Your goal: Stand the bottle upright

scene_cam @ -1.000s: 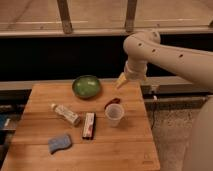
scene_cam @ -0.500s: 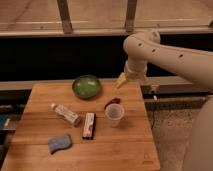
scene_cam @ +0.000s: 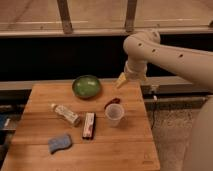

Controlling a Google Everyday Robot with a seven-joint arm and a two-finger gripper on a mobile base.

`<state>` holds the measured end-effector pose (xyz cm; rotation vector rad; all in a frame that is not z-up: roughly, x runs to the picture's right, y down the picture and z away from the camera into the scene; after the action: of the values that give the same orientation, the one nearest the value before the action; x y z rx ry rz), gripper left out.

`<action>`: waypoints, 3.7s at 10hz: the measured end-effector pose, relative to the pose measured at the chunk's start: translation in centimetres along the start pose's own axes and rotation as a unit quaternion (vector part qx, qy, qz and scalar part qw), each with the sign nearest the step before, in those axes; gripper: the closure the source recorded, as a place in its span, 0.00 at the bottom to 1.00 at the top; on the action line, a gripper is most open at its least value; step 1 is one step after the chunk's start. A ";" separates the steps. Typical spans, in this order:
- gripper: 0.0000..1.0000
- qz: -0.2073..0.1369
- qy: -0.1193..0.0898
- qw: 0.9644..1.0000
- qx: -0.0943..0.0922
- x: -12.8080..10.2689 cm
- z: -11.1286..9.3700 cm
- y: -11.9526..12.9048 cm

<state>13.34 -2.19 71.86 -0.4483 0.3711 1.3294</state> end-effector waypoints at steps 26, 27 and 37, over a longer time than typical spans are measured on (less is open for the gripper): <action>0.20 -0.283 -0.079 0.948 -0.122 -4.0 -3.8 29.0; 0.20 -0.284 -0.079 0.948 -0.123 -4.0 -3.8 29.1; 0.20 -0.352 -0.079 0.924 -0.126 -7.5 -1.1 34.8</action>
<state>-22.27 -2.89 71.16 -0.6117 -0.1056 0.6978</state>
